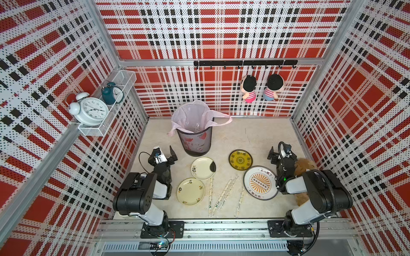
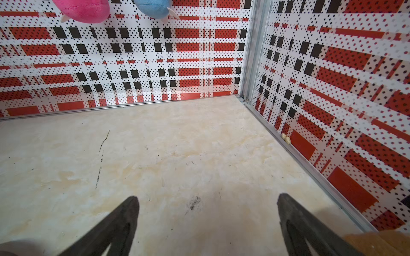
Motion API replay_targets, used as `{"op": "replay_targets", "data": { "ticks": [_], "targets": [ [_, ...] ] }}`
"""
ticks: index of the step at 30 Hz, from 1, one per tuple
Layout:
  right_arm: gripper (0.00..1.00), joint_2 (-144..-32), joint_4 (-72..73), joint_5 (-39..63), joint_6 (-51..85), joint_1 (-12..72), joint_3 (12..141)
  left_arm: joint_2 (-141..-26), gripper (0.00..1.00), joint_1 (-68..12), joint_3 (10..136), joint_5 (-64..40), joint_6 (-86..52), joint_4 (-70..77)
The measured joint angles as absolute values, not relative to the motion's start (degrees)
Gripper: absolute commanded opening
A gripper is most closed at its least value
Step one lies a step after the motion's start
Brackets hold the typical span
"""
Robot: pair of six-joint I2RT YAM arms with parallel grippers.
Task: Remove the packaging of disposable chopsticks
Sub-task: Pick up the disposable chopsticks from the center of the board.
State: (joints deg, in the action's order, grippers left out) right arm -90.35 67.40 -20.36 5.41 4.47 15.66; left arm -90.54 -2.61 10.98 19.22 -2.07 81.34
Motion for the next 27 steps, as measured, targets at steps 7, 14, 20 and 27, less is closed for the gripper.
{"op": "replay_targets", "data": {
  "ticks": [7,14,20,27],
  "targets": [
    [1.00,-90.35,67.42,-20.27,5.41,4.47,15.66,-90.54,0.98,-2.61,10.98,19.03,-2.07,81.32],
    [1.00,-90.35,67.40,-20.23,5.41,4.47,15.66,-90.54,0.98,-2.61,10.98,18.81,-2.07,81.32],
    [1.00,-90.35,67.42,-20.23,5.41,4.47,15.66,-90.54,0.98,-2.61,10.98,18.63,-2.09,81.32],
    [1.00,-90.35,67.42,-20.21,5.41,4.47,15.66,-90.54,0.98,-2.61,10.98,18.61,-2.07,81.32]
  ]
}}
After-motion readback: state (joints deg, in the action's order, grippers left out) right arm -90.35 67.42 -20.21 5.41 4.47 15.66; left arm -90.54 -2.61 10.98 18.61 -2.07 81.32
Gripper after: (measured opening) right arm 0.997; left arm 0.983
